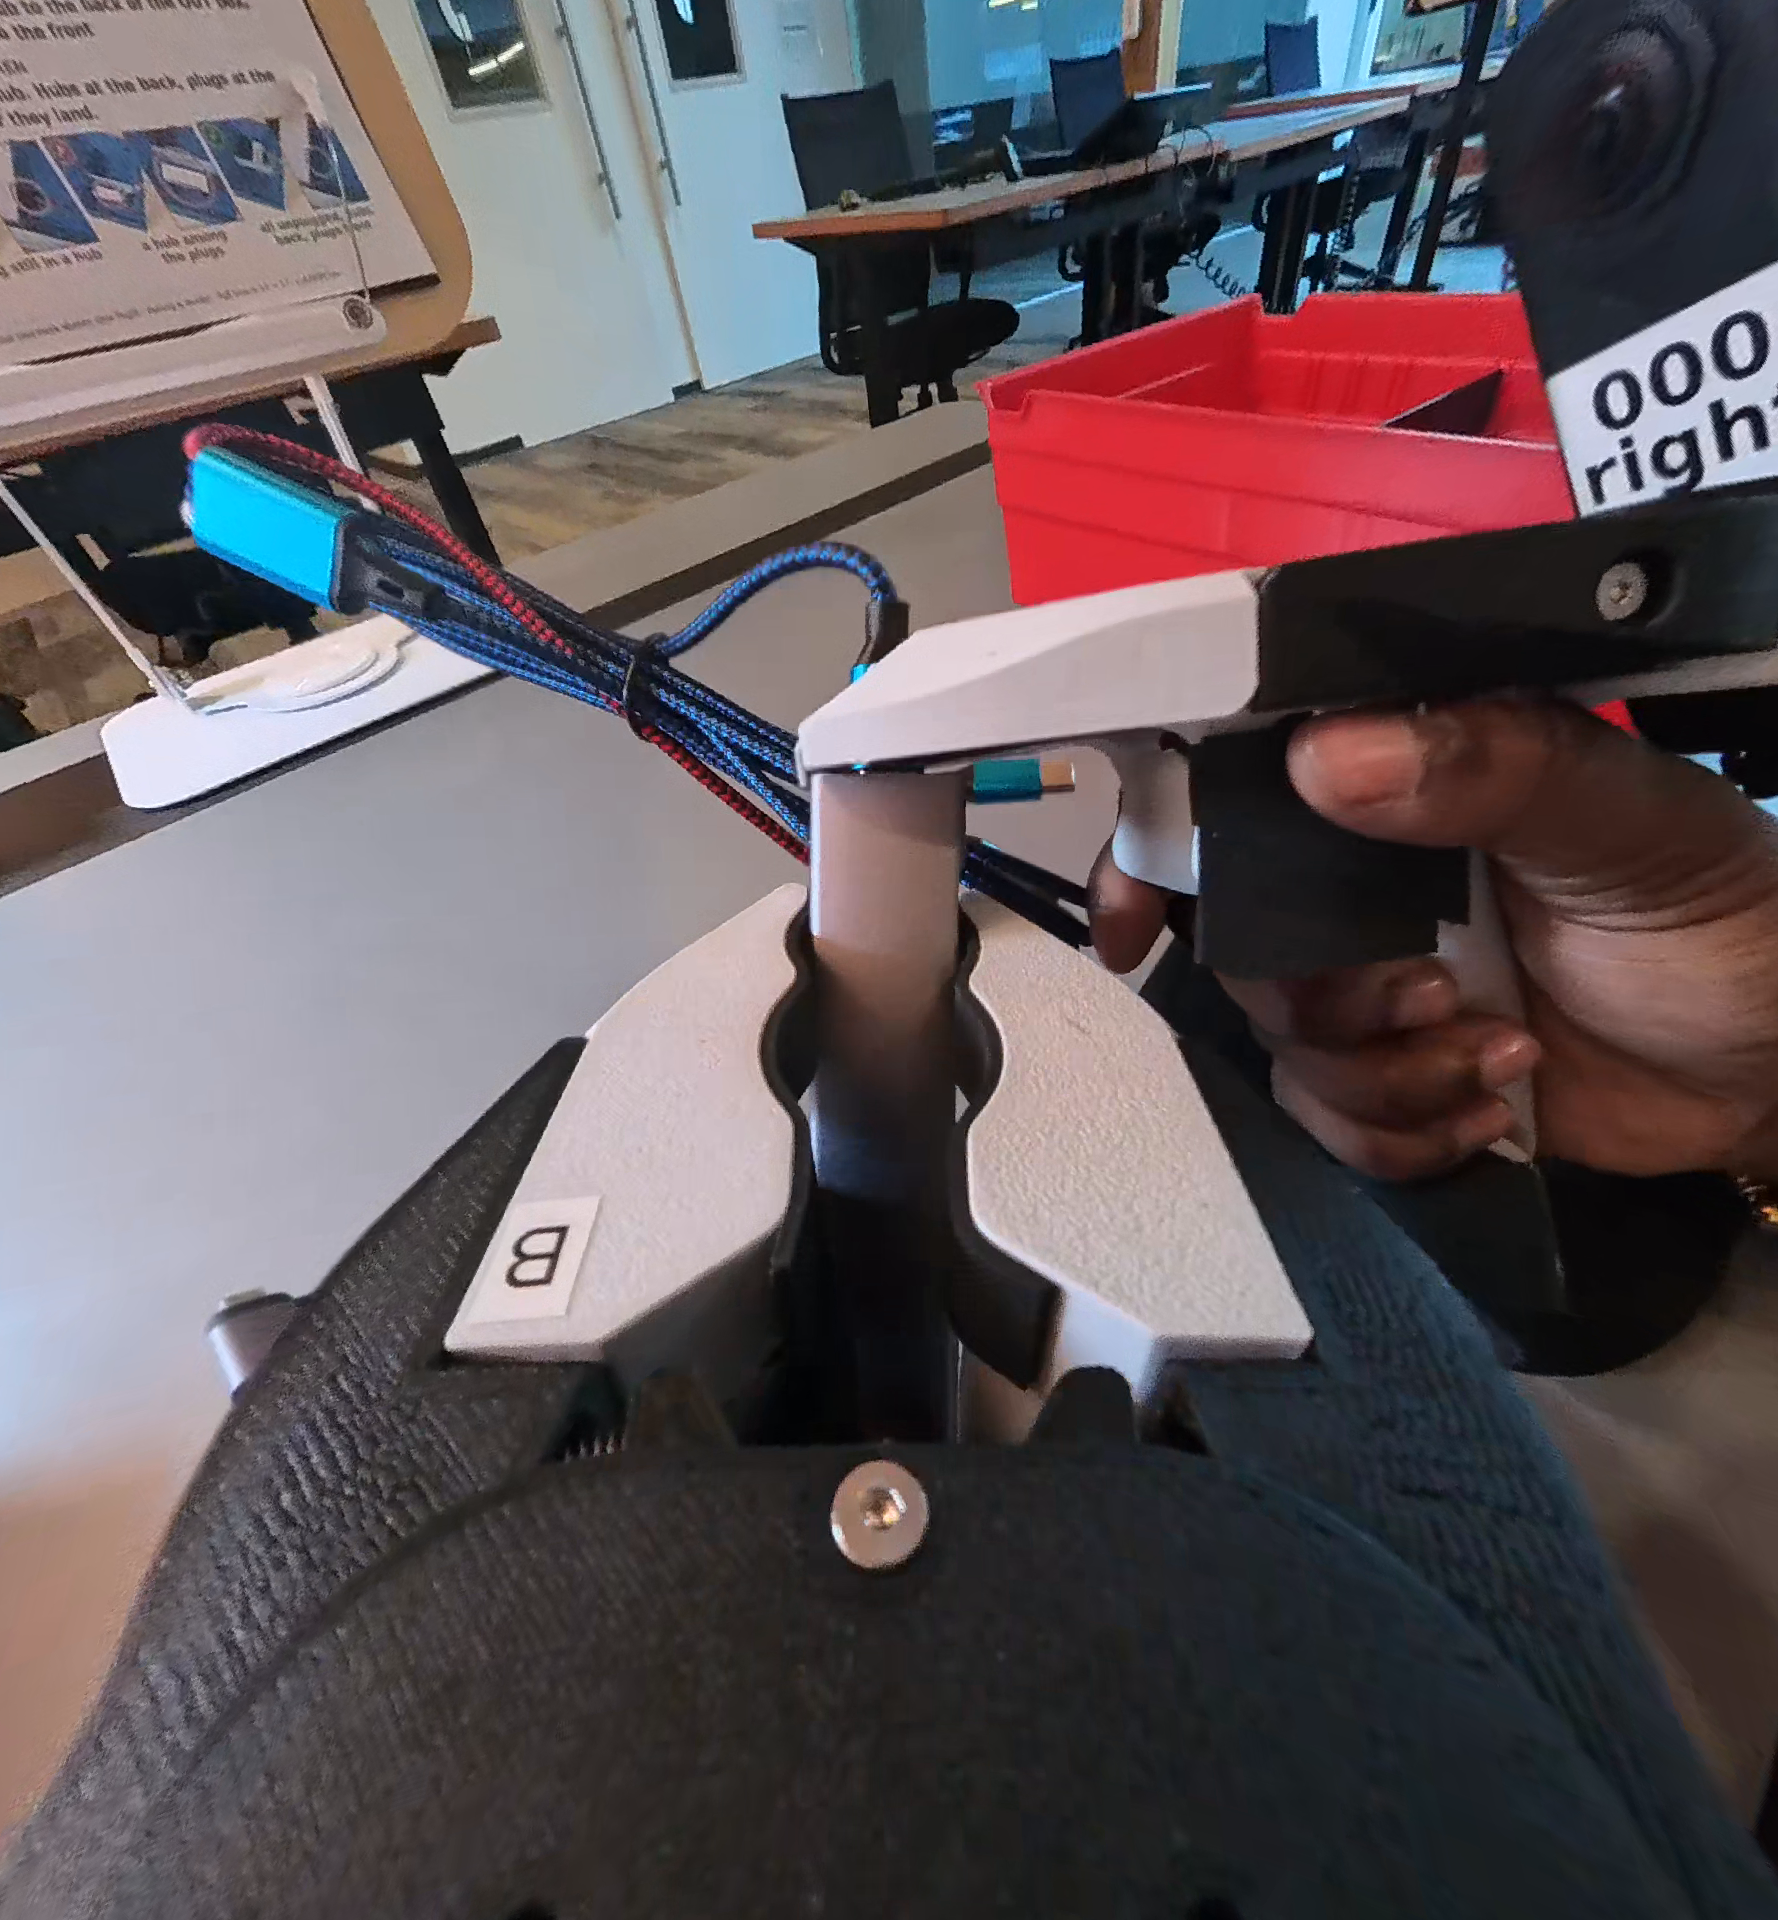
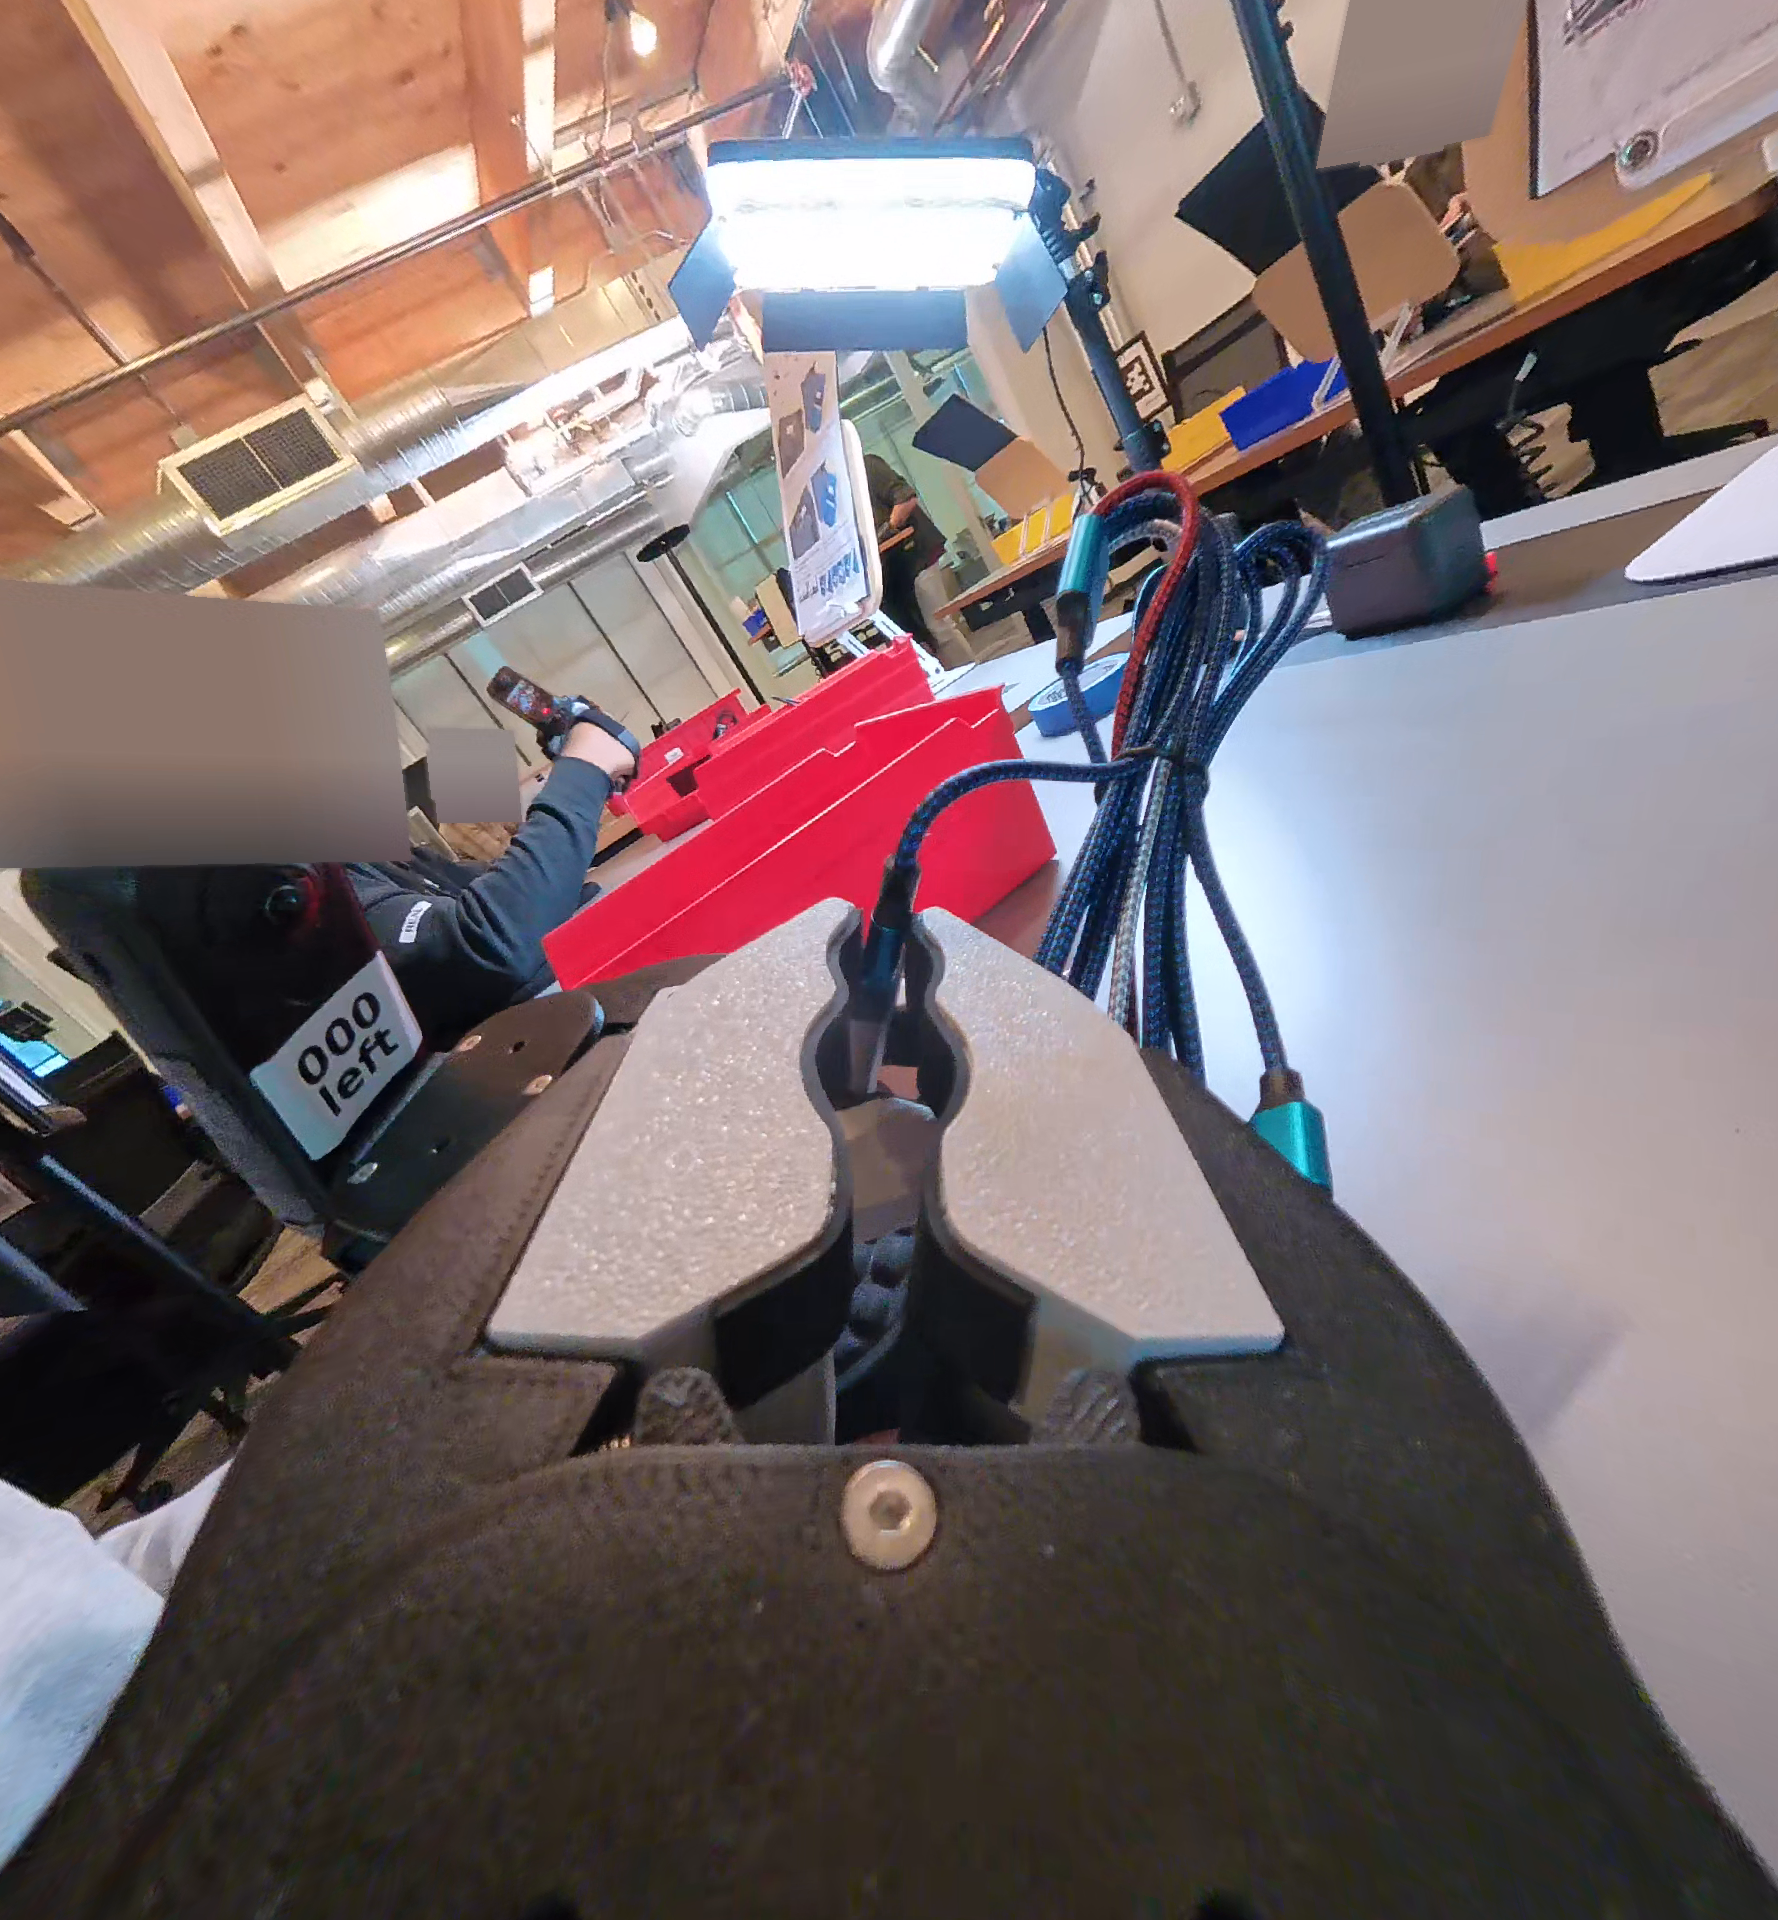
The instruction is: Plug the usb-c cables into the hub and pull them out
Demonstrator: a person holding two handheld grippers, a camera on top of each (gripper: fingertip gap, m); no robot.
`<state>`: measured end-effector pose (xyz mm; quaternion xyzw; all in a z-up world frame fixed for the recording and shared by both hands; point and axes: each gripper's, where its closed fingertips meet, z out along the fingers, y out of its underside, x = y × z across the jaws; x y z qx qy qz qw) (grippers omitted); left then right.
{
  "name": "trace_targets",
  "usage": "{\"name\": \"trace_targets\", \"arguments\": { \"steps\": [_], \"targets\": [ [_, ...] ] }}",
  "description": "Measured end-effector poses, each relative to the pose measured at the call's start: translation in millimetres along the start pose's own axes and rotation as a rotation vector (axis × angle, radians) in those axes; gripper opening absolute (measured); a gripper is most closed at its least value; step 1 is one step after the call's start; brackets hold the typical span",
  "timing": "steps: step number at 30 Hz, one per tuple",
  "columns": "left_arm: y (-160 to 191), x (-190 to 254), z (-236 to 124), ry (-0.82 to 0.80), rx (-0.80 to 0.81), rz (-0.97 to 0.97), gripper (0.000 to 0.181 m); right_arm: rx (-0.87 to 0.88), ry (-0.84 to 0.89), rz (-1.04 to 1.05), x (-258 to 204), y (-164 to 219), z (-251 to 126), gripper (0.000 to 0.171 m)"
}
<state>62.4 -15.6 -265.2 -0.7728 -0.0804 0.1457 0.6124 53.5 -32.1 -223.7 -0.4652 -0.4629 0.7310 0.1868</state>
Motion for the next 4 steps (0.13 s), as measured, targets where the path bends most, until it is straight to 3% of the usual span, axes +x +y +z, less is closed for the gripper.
{"name": "trace_targets", "arguments": {
  "steps": [1,4],
  "targets": [
    [0.4,-0.4,0.3,-0.007,0.004,0.002,0.023,-0.006,0.0,0.001,0.2,-0.2,0.3,0.006],
    [-1.1,-1.5,-0.6,-0.003,0.031,-0.034,0.023,-0.014,0.009,-0.026,-1.5,-2.4,3.5,0.004]
  ]
}}
